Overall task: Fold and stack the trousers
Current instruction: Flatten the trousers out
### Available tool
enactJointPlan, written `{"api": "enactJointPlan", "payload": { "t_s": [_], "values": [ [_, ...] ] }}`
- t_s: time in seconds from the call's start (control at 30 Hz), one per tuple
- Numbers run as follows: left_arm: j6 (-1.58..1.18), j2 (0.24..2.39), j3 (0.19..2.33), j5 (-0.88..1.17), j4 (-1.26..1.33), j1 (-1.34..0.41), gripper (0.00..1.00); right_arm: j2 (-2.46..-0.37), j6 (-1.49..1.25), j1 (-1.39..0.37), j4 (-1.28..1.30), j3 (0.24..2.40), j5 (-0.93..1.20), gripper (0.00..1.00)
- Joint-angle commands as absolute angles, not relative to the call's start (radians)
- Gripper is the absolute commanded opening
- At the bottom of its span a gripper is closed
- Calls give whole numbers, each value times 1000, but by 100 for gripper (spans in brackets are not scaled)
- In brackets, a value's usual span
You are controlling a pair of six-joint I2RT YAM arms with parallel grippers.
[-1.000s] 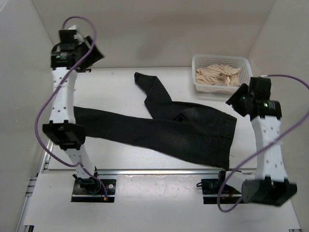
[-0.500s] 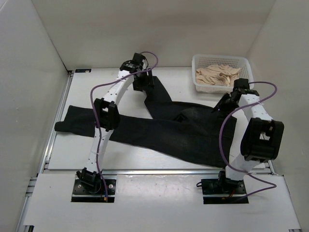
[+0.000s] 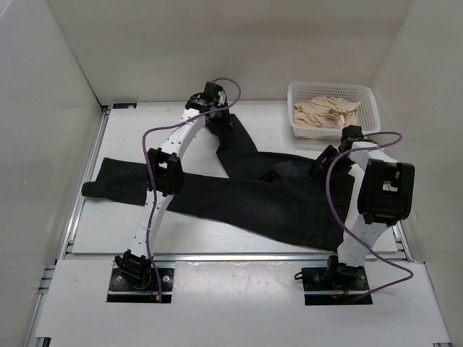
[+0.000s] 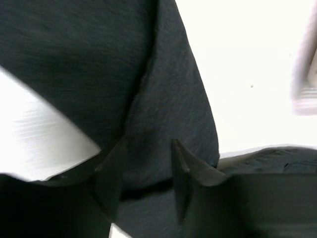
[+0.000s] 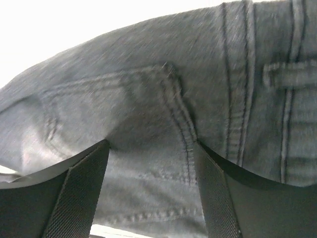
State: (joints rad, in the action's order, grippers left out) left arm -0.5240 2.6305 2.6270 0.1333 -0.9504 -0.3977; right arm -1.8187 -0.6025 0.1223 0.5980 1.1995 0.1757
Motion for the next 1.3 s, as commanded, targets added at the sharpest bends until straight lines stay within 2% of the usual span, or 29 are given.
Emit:
{"api": "enactJointPlan", "payload": {
  "t_s": [0.0,0.03,0.07,0.1,0.17,0.2,0.23,0.27,0.3,0.37,0.43,0.47,0.53,0.57,0.6,0.63,0.67,0.8,1.1,1.23,1.27],
  "values": [
    [-535,2649,2648,184,-911,-434,49,-1871,-632,123,569,1232,150,74],
    [-544,2660,2648,193,-911,-434,42,-1871,-632,123,569,1232,137,72],
    [-545,2660,2648,205,-911,-434,42,-1887,-641,123,560,1232,127,71],
    [-545,2660,2648,206,-911,-434,41,-1900,-641,123,560,1232,127,65],
    [-545,2660,2648,206,-911,-425,28,-1910,-641,114,560,1223,91,59],
    [-545,2660,2648,206,-911,-425,16,-1910,-641,114,560,1223,77,42],
    [-545,2651,2637,206,-911,-425,10,-1910,-641,114,560,1223,77,34],
    [-545,2640,2637,206,-911,-425,10,-1910,-641,114,560,1223,68,28],
    [-545,2640,2626,206,-911,-425,10,-1910,-641,114,560,1223,67,10],
    [-545,2590,2614,195,-911,-425,10,-1910,-641,114,560,1223,77,3],
    [-545,2545,2602,154,-902,-425,13,-1910,-641,114,560,1223,98,3],
    [-545,2522,2602,103,-902,-425,21,-1901,-641,114,560,1223,98,3],
    [-545,2476,2592,54,-902,-414,49,-1891,-641,114,560,1213,98,4],
    [-545,2476,2592,28,-902,-402,78,-1891,-641,114,560,1213,98,6],
    [-545,2476,2603,28,-902,-402,85,-1891,-641,114,560,1213,107,7],
    [-545,2490,2603,28,-902,-393,88,-1891,-641,114,560,1213,107,7],
    [-545,2500,2603,52,-902,-393,88,-1891,-641,114,560,1213,116,7],
    [-545,2556,2580,74,-902,-393,76,-1891,-630,114,569,1223,117,8],
    [-526,2606,2543,109,-902,-393,76,-1882,-621,114,578,1232,117,10],
    [-505,2606,2563,144,-902,-402,54,-1882,-621,114,588,1243,117,10],
    [-505,2615,2563,159,-902,-402,54,-1882,-621,114,588,1243,117,10]
  ]
}}
